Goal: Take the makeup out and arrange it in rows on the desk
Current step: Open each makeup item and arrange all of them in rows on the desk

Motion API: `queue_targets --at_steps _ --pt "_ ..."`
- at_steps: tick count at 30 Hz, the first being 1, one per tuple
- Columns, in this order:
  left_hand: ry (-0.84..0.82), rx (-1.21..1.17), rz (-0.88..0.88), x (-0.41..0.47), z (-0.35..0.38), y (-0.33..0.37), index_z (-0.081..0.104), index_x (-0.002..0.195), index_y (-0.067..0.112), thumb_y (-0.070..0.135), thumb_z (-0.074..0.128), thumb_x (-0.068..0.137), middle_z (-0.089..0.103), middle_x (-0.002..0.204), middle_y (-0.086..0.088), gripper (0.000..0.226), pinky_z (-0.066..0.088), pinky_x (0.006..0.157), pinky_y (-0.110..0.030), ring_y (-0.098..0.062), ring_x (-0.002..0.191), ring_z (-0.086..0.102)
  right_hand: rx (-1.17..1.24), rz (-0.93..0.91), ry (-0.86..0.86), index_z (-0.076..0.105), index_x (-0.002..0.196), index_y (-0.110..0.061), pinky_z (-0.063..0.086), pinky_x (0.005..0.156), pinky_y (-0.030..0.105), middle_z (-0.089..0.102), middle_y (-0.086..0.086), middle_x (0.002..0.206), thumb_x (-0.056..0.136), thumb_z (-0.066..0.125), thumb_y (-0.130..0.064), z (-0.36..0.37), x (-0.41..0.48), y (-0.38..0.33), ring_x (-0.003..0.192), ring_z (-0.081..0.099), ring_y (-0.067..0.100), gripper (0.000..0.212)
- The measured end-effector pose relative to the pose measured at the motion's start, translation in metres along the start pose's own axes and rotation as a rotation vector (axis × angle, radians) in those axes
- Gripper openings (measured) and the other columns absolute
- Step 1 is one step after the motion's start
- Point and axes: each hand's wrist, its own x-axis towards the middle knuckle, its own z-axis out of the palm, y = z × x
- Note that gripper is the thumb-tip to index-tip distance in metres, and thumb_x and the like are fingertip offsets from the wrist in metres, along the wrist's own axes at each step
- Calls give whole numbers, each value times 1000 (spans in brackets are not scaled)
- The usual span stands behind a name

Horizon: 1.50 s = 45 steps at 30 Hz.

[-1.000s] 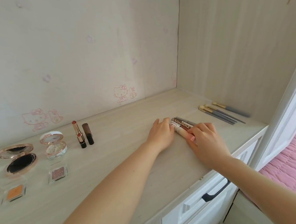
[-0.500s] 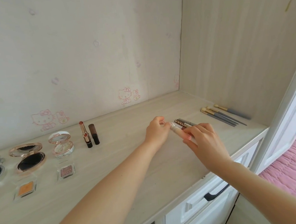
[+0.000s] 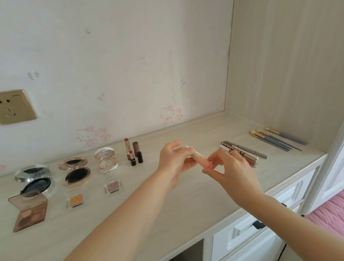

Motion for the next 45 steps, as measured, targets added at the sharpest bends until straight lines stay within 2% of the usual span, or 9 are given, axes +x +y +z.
queue_targets --at_steps 6,13,23,30,33,35,38,41,45 --pt "-57 -136 -68 -29 -39 1 57 118 -12 8 69 85 66 110 -28 40 56 89 -33 -28 96 70 91 46 -44 55 85 -28 42 71 28 60 -23 77 79 72 -41 22 -11 -36 92 51 8 22" --pt "-112 -78 -79 -59 -82 2 54 120 19 6 74 78 73 92 -19 48 57 74 -31 -27 88 72 171 31 -55 53 83 -30 45 72 29 60 -26 74 81 68 -49 46 -22 -76 89 52 6 24" --pt "-73 82 59 -89 -146 3 59 126 24 6 69 83 71 88 -13 48 57 72 -32 -22 83 70 192 -81 -123 59 89 -26 44 66 22 61 -16 73 83 60 -56 77 -41 -123 82 53 3 31" --pt "-80 380 221 -116 -182 3 62 120 44 23 61 93 57 79 0 34 44 65 -33 -19 68 44 536 135 -290 60 100 -29 41 65 5 63 -11 84 84 66 -41 93 -35 -144 81 55 -6 20" --pt "-76 520 298 -127 -190 4 59 106 63 31 58 95 67 88 10 35 41 66 -28 -12 68 48 645 160 -357 62 100 -29 47 68 11 66 -12 89 83 68 -40 104 -34 -157 82 59 -2 21" --pt "-32 585 316 -130 -195 1 58 114 58 27 58 95 70 101 16 36 47 73 -16 -4 80 60 731 207 -372 63 96 -27 55 71 26 68 -10 87 83 69 -34 111 -32 -166 82 64 7 15" --pt "67 648 350 -132 -201 -2 54 123 46 29 62 92 70 104 21 36 44 78 -5 4 92 62 809 269 -360 65 89 -19 58 64 27 70 -2 83 81 72 -27 121 -32 -174 79 67 15 13" --pt "146 621 404 -133 -206 -10 56 110 48 24 71 85 70 98 20 38 48 78 -11 3 90 65 879 302 -353 65 87 -14 56 61 22 71 3 82 81 74 -26 127 -34 -176 76 67 13 16" --pt "344 702 478 -130 -210 -23 65 90 25 19 85 67 67 84 15 31 51 71 -15 2 79 62 907 310 -328 64 80 -9 57 67 29 65 4 74 79 75 -24 134 -34 -178 69 62 8 19"
